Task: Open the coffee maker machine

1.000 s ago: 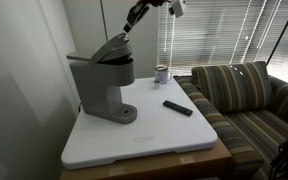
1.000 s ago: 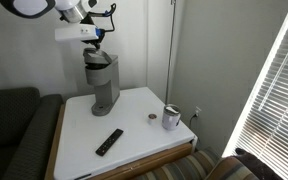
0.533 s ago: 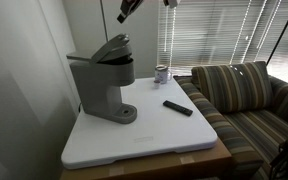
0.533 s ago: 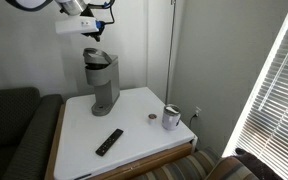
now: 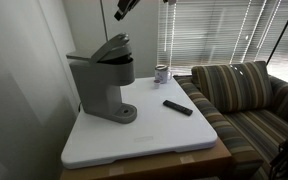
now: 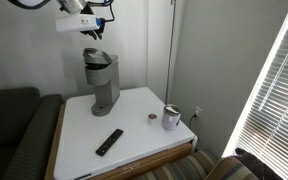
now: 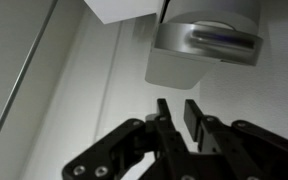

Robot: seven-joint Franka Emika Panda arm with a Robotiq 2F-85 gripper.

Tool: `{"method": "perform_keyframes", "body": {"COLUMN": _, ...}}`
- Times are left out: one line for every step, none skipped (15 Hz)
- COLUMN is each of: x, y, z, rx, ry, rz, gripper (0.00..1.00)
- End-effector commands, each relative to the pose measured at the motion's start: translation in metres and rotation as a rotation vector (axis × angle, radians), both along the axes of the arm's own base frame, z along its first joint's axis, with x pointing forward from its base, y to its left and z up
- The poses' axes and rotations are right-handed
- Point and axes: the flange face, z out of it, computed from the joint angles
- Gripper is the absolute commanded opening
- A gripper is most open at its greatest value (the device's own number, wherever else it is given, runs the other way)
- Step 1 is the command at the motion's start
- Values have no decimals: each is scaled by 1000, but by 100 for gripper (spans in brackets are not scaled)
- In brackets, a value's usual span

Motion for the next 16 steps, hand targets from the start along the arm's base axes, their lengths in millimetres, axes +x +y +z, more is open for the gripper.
{"method": "perform_keyframes", "body": {"x": 0, "y": -1, "z": 14, "rx": -19, "ry": -14, "rz": 28, "gripper": 56}}
{"method": "perform_keyframes", "body": {"x": 0, "y": -1, "z": 17, "rx": -23, "ry": -18, "rz": 33, "gripper": 64}}
{"method": "perform_keyframes", "body": {"x": -1, "y": -1, "z": 20, "rx": -26, "ry": -18, "rz": 35, "gripper": 70}}
{"method": "perform_keyframes", "body": {"x": -2, "y": -1, "z": 22, "rx": -31, "ry": -19, "rz": 33, "gripper": 77}}
{"method": "perform_keyframes", "body": {"x": -3, "y": -1, "z": 26, "rx": -31, "ry": -21, "rz": 38, "gripper": 83}}
{"method": "perform_keyframes", "body": {"x": -4, "y": 0, "z": 29, "rx": -33, "ry": -25, "rz": 40, "gripper": 91}}
{"method": "perform_keyframes", "body": {"x": -5, "y": 1, "z": 31, "rx": -32, "ry": -26, "rz": 38, "gripper": 97}}
{"method": "perform_keyframes", "body": {"x": -5, "y": 2, "z": 34, "rx": -29, "ry": -28, "rz": 37, "gripper": 100}}
{"method": "perform_keyframes", "body": {"x": -5, "y": 2, "z": 36, "rx": -28, "ry": -29, "rz": 35, "gripper": 100}}
{"method": "perform_keyframes", "body": {"x": -5, "y": 2, "z": 38, "rx": -25, "ry": -30, "rz": 33, "gripper": 100}}
{"method": "perform_keyframes", "body": {"x": -6, "y": 3, "z": 39, "rx": -23, "ry": -30, "rz": 31, "gripper": 100}}
{"method": "perform_keyframes", "body": {"x": -6, "y": 3, "z": 41, "rx": -19, "ry": -30, "rz": 30, "gripper": 100}}
{"method": "perform_keyframes", "body": {"x": -6, "y": 4, "z": 42, "rx": -16, "ry": -29, "rz": 28, "gripper": 100}}
{"method": "perform_keyframes", "body": {"x": -5, "y": 4, "z": 42, "rx": -12, "ry": -28, "rz": 27, "gripper": 100}}
{"method": "perform_keyframes", "body": {"x": -5, "y": 5, "z": 42, "rx": -8, "ry": -26, "rz": 26, "gripper": 100}}
{"method": "perform_keyframes", "body": {"x": -5, "y": 5, "z": 41, "rx": -4, "ry": -23, "rz": 25, "gripper": 100}}
